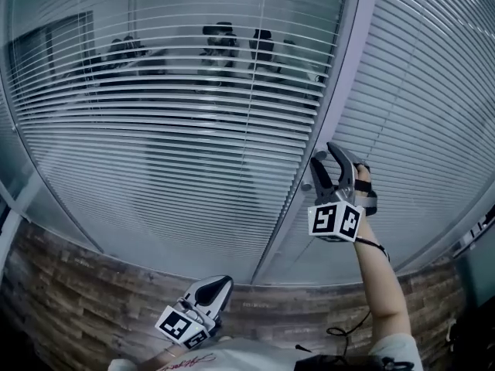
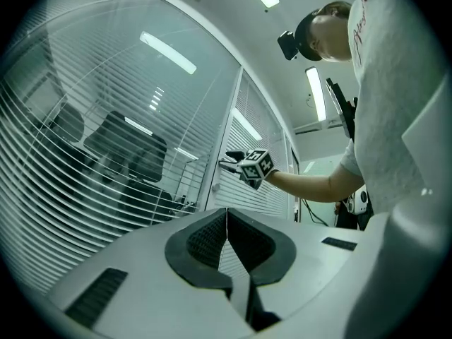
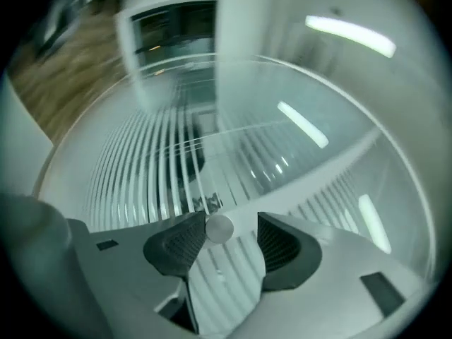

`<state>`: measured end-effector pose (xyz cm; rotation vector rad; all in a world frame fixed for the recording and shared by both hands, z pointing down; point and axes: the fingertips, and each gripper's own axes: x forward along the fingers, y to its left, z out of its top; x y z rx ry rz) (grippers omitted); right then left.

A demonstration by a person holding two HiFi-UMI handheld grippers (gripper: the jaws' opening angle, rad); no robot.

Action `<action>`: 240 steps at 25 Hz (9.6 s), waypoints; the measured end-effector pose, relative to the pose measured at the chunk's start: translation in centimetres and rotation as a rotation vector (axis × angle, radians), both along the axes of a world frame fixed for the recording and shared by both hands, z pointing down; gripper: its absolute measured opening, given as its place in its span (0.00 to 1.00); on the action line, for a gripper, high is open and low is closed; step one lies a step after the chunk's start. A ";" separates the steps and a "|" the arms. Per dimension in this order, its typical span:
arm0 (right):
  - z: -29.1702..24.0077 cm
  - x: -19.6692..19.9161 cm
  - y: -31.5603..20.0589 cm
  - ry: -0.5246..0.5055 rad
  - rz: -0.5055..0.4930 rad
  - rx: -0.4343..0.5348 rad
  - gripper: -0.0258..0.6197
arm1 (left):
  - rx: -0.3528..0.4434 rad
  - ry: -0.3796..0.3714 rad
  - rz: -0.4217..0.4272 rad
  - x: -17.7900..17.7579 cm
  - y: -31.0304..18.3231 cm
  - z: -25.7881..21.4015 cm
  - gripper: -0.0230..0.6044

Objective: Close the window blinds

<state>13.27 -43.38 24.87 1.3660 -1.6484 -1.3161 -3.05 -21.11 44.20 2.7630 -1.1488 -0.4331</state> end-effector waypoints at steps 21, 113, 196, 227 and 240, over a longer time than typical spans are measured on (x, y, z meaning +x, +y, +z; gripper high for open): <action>-0.4 1.2 -0.4 -0.946 -0.030 -0.048 0.24 | -0.078 0.060 -0.023 -1.2 0.5 0.7 0.07; 1.3 0.3 -0.5 0.156 0.024 -0.007 0.24 | -0.142 0.001 0.090 2.1 1.9 3.0 0.07; 2.1 -0.7 -0.1 0.507 0.062 0.134 0.25 | -0.143 0.006 0.147 4.7 1.0 3.1 0.07; 14.3 -2.4 15.5 -0.671 -0.208 -0.285 0.08 | -0.113 -0.019 0.148 5.8 1.0 2.7 0.07; 20.2 -3.1 19.4 -0.874 -0.255 -0.527 0.07 | -0.094 -0.036 0.175 7.0 1.4 2.2 0.07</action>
